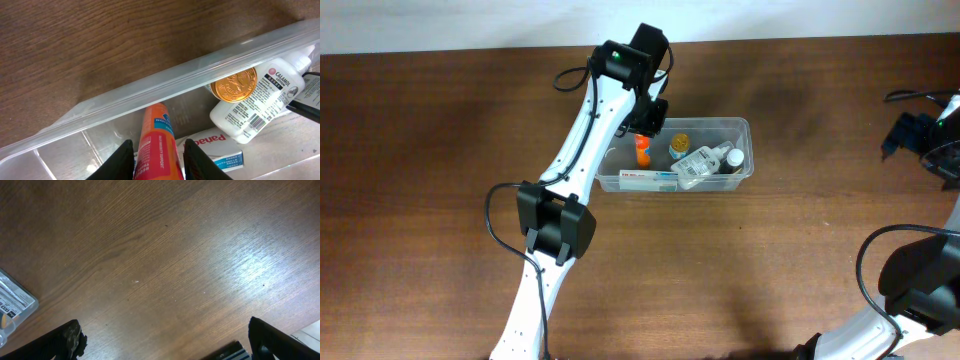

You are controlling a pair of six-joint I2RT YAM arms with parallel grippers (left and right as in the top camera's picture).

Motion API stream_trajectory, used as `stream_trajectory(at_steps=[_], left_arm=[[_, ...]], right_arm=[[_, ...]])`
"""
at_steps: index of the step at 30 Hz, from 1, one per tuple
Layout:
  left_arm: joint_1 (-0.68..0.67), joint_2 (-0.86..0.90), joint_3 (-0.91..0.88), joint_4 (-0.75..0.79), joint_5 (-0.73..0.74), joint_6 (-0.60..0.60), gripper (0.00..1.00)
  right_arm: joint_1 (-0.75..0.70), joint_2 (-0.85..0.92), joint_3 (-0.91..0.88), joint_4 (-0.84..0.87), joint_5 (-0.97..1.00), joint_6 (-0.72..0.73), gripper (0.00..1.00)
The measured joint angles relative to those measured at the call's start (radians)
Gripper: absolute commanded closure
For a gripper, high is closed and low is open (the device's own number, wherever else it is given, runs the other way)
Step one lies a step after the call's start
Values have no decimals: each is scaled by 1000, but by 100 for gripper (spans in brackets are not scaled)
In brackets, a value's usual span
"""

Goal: Pack container
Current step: 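Carry the orange tube into the container and lower it upright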

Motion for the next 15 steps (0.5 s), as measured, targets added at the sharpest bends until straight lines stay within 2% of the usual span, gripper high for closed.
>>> stream_trajectory(at_steps=[1, 3, 15], left_arm=[[0, 0, 0, 0, 0, 0, 59], [0, 0, 0, 0, 0, -2, 56], [0, 0, 0, 20, 0, -3, 56]], right_arm=[[0, 0, 0, 0, 0, 0, 2], [0, 0, 0, 0, 0, 0, 2], [0, 0, 0, 0, 0, 0, 2]])
